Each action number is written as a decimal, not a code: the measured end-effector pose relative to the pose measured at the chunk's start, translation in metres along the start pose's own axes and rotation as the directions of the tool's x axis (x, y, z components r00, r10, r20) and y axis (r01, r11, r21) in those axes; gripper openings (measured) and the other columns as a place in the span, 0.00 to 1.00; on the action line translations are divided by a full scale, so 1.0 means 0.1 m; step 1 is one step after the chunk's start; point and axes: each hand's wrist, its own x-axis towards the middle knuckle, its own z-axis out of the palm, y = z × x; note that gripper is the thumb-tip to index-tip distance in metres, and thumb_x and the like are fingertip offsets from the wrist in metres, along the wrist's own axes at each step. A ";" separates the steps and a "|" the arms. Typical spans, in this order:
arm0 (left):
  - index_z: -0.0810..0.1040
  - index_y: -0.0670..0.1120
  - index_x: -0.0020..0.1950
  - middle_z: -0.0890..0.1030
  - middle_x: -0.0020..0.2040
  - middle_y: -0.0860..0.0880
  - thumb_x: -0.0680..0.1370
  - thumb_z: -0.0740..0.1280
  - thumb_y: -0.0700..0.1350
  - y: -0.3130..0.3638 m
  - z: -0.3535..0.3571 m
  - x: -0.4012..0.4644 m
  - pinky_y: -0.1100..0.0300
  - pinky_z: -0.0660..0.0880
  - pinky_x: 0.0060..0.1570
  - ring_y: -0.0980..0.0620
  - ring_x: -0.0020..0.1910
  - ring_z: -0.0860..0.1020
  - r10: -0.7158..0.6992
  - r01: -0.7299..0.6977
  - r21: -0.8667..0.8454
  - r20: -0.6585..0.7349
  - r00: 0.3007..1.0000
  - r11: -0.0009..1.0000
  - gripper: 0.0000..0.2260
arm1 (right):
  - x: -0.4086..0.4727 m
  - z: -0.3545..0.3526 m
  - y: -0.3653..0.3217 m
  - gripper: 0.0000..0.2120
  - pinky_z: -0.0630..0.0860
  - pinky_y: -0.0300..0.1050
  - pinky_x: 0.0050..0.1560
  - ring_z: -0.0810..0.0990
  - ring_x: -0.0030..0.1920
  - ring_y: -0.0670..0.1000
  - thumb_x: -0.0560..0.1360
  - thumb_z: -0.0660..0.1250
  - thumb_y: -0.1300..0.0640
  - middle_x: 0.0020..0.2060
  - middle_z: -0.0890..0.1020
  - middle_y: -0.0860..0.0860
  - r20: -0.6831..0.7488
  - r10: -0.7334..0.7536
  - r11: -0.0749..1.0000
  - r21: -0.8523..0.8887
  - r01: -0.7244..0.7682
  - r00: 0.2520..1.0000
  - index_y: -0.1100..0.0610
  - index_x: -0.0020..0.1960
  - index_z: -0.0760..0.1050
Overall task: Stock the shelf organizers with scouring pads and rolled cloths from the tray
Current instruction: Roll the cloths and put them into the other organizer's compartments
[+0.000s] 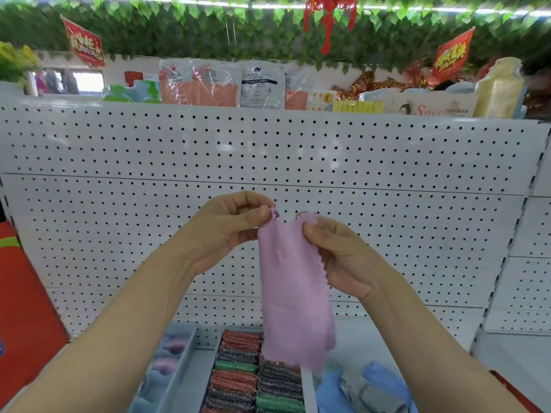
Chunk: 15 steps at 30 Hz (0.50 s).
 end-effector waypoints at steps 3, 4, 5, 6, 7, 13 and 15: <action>0.82 0.44 0.43 0.84 0.42 0.47 0.72 0.70 0.40 -0.02 0.00 -0.01 0.62 0.78 0.46 0.52 0.42 0.82 0.011 -0.014 0.031 0.079 0.997 0.999 0.03 | 0.06 -0.01 0.03 0.04 0.78 0.40 0.44 0.80 0.43 0.50 0.74 0.70 0.61 0.46 0.82 0.55 0.011 -0.033 0.999 -0.039 0.034 0.999 0.60 0.48 0.80; 0.82 0.44 0.43 0.85 0.46 0.47 0.71 0.71 0.41 -0.03 -0.02 -0.02 0.61 0.77 0.50 0.51 0.47 0.83 0.014 -0.017 0.039 0.090 0.996 0.999 0.02 | 0.06 0.00 0.03 0.07 0.78 0.42 0.48 0.80 0.46 0.51 0.71 0.71 0.60 0.51 0.82 0.57 0.001 -0.038 0.997 -0.064 0.038 0.999 0.59 0.48 0.81; 0.83 0.46 0.42 0.85 0.51 0.46 0.70 0.73 0.43 -0.05 -0.02 -0.02 0.60 0.76 0.55 0.51 0.54 0.82 0.010 -0.015 0.043 0.098 0.995 0.999 0.03 | 0.07 0.01 0.04 0.09 0.77 0.44 0.51 0.79 0.50 0.53 0.69 0.72 0.59 0.55 0.81 0.58 -0.001 -0.038 0.996 -0.086 0.038 0.999 0.59 0.49 0.82; 0.83 0.47 0.41 0.84 0.56 0.46 0.68 0.75 0.45 -0.05 -0.03 -0.02 0.58 0.73 0.60 0.51 0.61 0.80 0.002 -0.007 0.047 0.106 0.994 0.999 0.05 | 0.07 0.04 0.06 0.10 0.76 0.45 0.53 0.79 0.52 0.54 0.68 0.73 0.59 0.57 0.81 0.59 0.010 -0.033 0.994 -0.100 0.034 0.999 0.59 0.49 0.83; 0.84 0.48 0.41 0.82 0.61 0.47 0.66 0.77 0.48 -0.07 -0.04 -0.02 0.57 0.71 0.63 0.52 0.66 0.77 -0.010 0.004 0.049 0.121 0.993 0.999 0.08 | 0.07 0.07 0.08 0.08 0.75 0.45 0.52 0.79 0.52 0.54 0.69 0.74 0.60 0.56 0.81 0.60 0.027 -0.022 0.994 -0.105 0.024 0.999 0.58 0.48 0.83; 0.83 0.47 0.43 0.78 0.67 0.44 0.67 0.79 0.46 -0.16 -0.03 -0.01 0.53 0.77 0.60 0.46 0.66 0.76 -0.104 0.119 -0.059 0.217 0.971 0.991 0.09 | 0.09 0.21 0.18 0.06 0.75 0.48 0.54 0.81 0.49 0.52 0.67 0.73 0.57 0.49 0.85 0.54 0.064 0.000 0.995 -0.102 0.006 0.998 0.55 0.43 0.85; 0.83 0.44 0.47 0.79 0.65 0.41 0.73 0.74 0.41 -0.17 -0.05 -0.01 0.47 0.73 0.64 0.42 0.65 0.76 -0.117 0.126 -0.053 0.148 0.982 0.991 0.04 | 0.14 0.19 0.21 0.09 0.73 0.53 0.59 0.80 0.53 0.55 0.66 0.74 0.57 0.53 0.84 0.56 0.018 -0.007 0.996 -0.089 0.008 1.000 0.57 0.47 0.85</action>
